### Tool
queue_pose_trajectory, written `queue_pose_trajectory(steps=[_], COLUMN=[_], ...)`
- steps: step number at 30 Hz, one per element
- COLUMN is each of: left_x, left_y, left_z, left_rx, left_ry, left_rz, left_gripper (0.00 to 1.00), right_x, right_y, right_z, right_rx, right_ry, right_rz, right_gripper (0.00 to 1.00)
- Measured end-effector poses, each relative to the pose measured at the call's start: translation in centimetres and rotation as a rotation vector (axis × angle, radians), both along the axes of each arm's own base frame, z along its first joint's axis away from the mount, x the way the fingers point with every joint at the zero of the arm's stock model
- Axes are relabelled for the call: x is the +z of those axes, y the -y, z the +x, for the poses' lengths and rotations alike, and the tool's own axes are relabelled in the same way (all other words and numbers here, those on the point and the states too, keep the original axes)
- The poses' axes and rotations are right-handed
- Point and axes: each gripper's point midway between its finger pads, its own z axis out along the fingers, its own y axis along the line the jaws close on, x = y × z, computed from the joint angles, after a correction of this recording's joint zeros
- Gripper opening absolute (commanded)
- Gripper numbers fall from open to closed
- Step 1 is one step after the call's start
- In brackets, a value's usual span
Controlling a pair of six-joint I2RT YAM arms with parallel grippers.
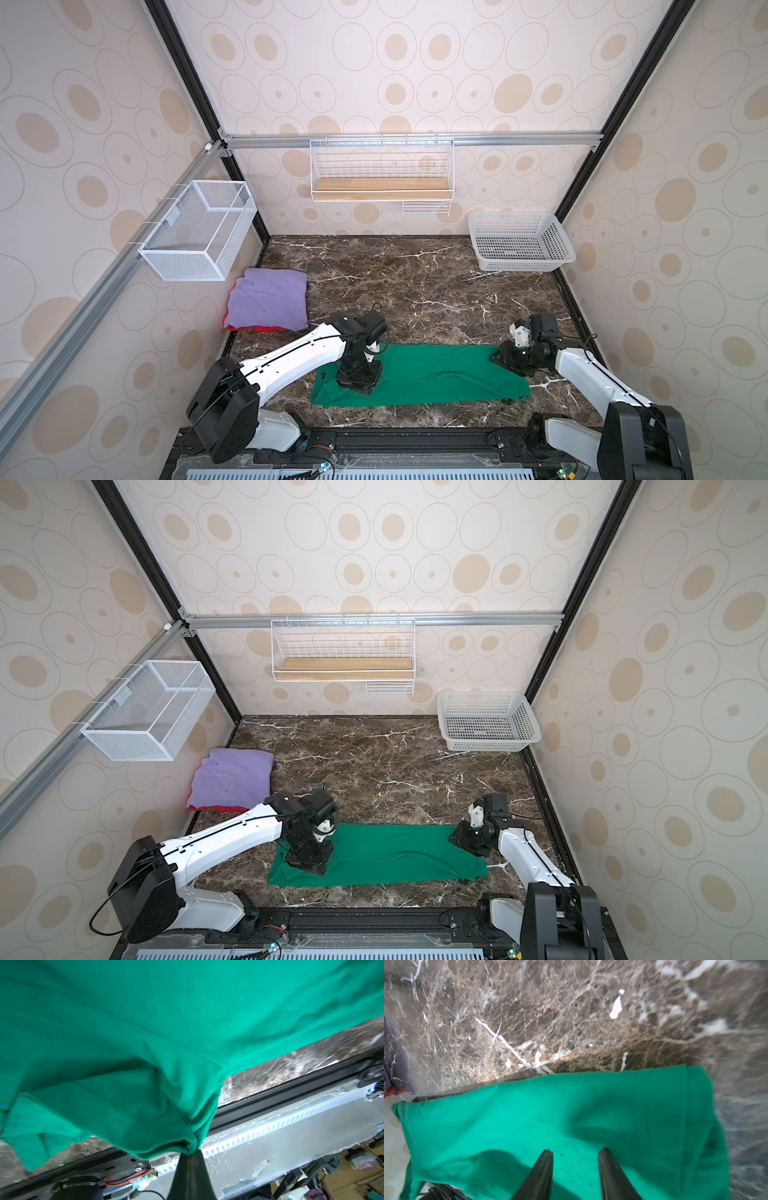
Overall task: Fold and stack t-shirts
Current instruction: Smooth out the T-shirt at the center of the board.
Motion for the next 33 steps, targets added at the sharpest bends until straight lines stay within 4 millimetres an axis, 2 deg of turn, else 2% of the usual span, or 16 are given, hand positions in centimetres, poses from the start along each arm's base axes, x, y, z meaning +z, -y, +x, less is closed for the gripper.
queue_pose_trajectory(steps=[1,2,4,6,7,13,19,23,27,33], left_x=[-0.6,-1.0,-1.4,-1.4,-1.1,1.1,0.0,-1.5,-2.0,-2.0], left_y=[0.0,0.2,0.7,0.9,0.9,0.6,-2.4,-4.5,-6.5,-6.8], left_z=[-0.6,-1.2,-2.1,-2.3,-2.2,0.8,3.1,2.5,1.4,1.5], left_rx=[0.001,-0.007,-0.017,-0.034,-0.033,-0.017,0.091,0.09,0.093,0.139], left_ry=[-0.019,-0.038,-0.065,-0.064,-0.058,0.051,0.081,0.063,0.052,0.065], left_rz=[0.008,0.014,0.025,0.029,0.04,0.082,0.168,0.261,0.332,0.341], left_gripper=[0.17,0.23,0.5,0.67,0.7,0.73,0.7,0.7,0.7,0.69], right_x=[-0.1,0.0,0.3,0.7,1.0,2.9,4.5,4.4,4.2,3.8], right_y=[-0.1,-0.2,-0.3,-0.4,-0.4,-0.3,-0.5,-0.9,-1.2,-1.5], right_z=[0.0,0.0,0.1,0.3,0.4,0.4,0.9,1.0,1.0,1.2], right_rx=[0.002,0.006,0.013,0.021,0.024,0.048,0.065,0.082,0.092,0.106], right_ry=[-0.006,-0.007,-0.003,0.009,0.019,0.074,0.13,0.113,0.102,0.09], right_rz=[0.005,0.01,0.017,0.02,0.021,0.004,0.012,0.033,0.048,0.068], right_gripper=[0.41,0.41,0.41,0.41,0.41,0.41,0.4,0.4,0.39,0.39])
